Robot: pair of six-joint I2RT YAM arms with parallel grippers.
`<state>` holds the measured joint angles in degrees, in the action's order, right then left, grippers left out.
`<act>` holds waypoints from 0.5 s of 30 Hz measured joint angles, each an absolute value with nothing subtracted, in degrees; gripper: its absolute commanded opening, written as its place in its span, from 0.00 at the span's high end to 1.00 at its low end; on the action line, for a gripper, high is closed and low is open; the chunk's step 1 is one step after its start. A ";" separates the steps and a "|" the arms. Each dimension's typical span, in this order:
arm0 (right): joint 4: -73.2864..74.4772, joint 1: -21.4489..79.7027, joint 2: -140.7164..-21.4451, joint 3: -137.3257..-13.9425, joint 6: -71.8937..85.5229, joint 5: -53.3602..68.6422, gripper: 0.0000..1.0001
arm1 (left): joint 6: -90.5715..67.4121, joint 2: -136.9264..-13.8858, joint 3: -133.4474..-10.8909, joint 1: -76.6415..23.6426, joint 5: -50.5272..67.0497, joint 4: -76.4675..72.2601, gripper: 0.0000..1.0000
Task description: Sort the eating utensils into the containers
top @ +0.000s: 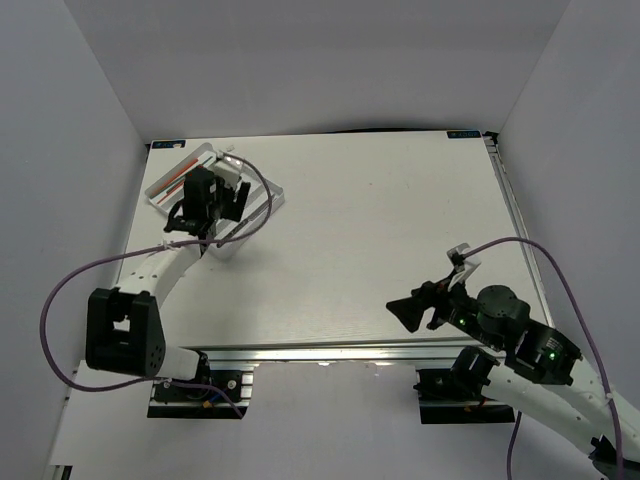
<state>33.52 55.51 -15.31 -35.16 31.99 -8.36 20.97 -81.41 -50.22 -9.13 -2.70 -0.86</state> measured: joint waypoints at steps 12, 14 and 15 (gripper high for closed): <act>46.50 55.51 -25.43 -56.77 28.86 -28.47 0.11 | -4.95 -46.22 -56.64 -9.15 -25.61 18.22 0.02; 49.17 55.51 -27.68 -60.45 28.42 -31.53 0.11 | -7.68 -38.09 -54.33 -9.13 -28.67 20.64 0.02; 50.81 55.51 -29.04 -62.46 28.14 -33.15 0.11 | -8.82 -34.63 -53.28 -9.10 -29.74 22.22 0.02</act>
<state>50.81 55.51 -29.04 -62.46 28.14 -33.15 -8.82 -34.63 -53.28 -9.10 -29.74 22.22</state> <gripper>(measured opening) 0.895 0.982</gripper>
